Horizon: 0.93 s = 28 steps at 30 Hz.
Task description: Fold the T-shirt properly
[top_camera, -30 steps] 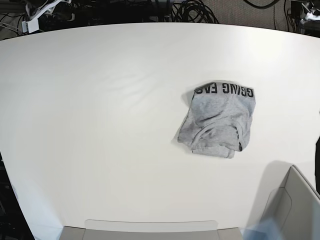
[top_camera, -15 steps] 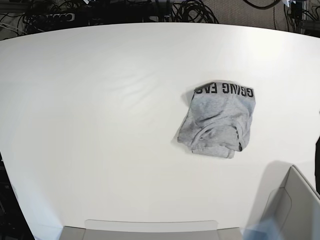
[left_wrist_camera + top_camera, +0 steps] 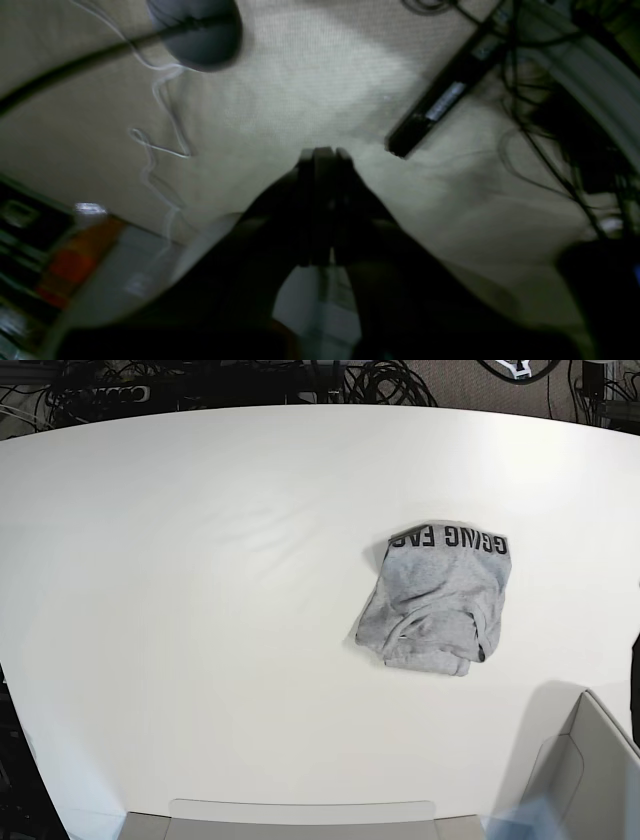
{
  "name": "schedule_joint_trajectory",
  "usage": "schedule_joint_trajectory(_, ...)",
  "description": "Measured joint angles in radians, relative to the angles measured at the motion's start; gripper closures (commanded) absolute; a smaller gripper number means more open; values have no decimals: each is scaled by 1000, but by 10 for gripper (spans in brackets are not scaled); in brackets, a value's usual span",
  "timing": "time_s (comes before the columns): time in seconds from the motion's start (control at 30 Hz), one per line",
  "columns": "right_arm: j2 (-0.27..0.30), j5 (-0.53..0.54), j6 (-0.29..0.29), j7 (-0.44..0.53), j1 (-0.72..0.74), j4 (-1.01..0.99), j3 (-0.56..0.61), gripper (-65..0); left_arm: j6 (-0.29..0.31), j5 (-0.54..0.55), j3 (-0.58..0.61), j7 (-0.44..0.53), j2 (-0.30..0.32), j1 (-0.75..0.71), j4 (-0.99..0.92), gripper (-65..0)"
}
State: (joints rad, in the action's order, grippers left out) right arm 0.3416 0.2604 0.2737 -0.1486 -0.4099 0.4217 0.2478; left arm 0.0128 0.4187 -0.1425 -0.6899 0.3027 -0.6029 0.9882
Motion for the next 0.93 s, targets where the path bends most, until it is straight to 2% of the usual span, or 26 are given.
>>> schedule_joint_trajectory(0.07,4,-27,-46,74,46,-109,84,0,-10,-42,71,82,5,51,-127,0)
schedule_joint_trajectory(0.13,3,-27,-85,62,73,-124,132,0,-6,-46,121,126,3,95,-226,0)
schedule_joint_trajectory(0.23,-10,-26,-92,61,110,-120,138,0,2,-45,166,181,-13,145,-325,0)
schedule_joint_trajectory(0.3,-15,-26,-92,64,140,-129,139,0,2,-43,185,256,-21,171,-387,0)
schedule_joint_trajectory(0.43,-8,-29,-98,59,208,-222,140,0,-3,-50,192,357,-21,236,-544,0)
schedule_joint_trajectory(0.77,3,-30,-95,61,224,-238,146,0,-9,-51,192,379,47,282,-576,0)
schedule_joint_trajectory(0.93,9,-29,-102,63,213,-238,146,0,-6,-51,192,374,35,310,-578,0)
